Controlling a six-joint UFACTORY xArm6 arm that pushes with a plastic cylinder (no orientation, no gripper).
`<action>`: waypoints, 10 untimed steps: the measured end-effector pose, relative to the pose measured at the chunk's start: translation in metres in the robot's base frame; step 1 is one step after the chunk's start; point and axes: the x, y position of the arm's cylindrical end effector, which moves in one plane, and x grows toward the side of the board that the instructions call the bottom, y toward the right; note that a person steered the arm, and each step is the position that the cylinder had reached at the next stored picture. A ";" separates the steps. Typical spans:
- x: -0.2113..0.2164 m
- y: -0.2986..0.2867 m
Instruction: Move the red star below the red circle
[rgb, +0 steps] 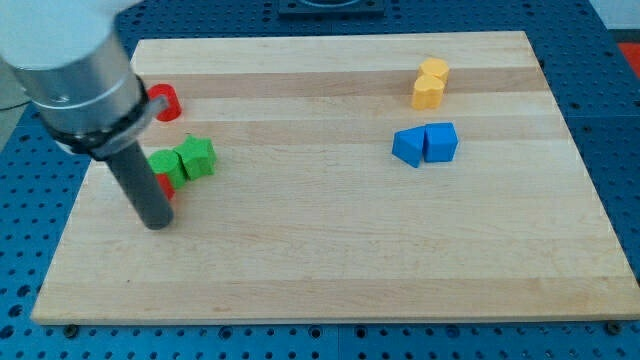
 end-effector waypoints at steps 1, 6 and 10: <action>-0.022 -0.027; -0.072 0.002; -0.091 -0.039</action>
